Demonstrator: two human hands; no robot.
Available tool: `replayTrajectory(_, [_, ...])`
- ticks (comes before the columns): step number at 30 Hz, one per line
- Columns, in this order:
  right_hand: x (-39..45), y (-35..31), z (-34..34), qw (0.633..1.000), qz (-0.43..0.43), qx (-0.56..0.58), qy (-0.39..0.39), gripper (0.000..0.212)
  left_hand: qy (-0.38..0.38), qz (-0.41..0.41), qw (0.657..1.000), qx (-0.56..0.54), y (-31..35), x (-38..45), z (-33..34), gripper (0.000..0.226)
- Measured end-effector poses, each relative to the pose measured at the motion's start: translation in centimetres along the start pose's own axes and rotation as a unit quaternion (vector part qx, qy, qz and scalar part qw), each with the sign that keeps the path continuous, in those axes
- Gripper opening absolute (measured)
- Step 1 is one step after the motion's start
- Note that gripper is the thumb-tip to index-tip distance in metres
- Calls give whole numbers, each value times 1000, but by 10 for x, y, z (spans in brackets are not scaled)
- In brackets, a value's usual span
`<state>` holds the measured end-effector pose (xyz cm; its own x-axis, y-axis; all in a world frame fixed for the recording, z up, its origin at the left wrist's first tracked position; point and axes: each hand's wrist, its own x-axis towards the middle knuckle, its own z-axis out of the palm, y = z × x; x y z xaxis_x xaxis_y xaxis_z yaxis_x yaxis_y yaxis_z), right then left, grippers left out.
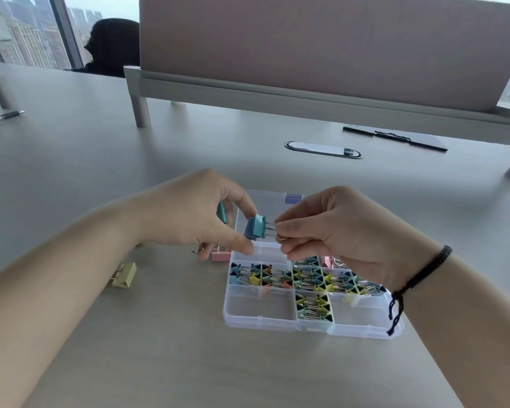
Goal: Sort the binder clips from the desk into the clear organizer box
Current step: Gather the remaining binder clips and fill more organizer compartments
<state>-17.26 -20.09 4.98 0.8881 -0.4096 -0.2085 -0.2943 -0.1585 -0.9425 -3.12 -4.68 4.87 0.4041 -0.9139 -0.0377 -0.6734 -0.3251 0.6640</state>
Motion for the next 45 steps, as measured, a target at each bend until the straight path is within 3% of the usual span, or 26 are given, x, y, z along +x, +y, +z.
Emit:
replayTrajectory(3, [0, 1, 2, 999, -7, -53, 9, 5, -4, 5, 999, 50, -1, 1, 2, 27])
replayTrajectory(9, [-4, 3, 4, 989, -38, -137, 29, 7, -27, -14, 998, 49, -6, -1, -3, 34])
replayTrajectory(16, [-5, 9, -5, 988, -80, -100, 90, 3, -51, -32, 997, 49, -8, 0, -4, 43])
replayTrajectory(21, [-5, 11, -2, 981, -129, -88, 118, 6, -42, -26, 998, 37, -9, 2, -2, 32])
replayTrajectory(28, [-6, 12, 8, 971, -201, -66, 115, 15, 27, 25, 999, -33, -2, 1, 1, 17])
replayTrajectory(35, [-4, 13, 9, 976, -190, 20, 109, 8, 33, 25, 999, -33, 1, -1, 1, 18])
replayTrajectory(38, [-5, 14, 9, 979, -185, -22, 86, 10, 30, 18, 999, -26, 0, 0, 2, 15])
replayTrajectory(45, [0, 17, 6, 960, -242, -86, 112, 19, -7, 11, 1000, -21, -1, 0, 3, 22])
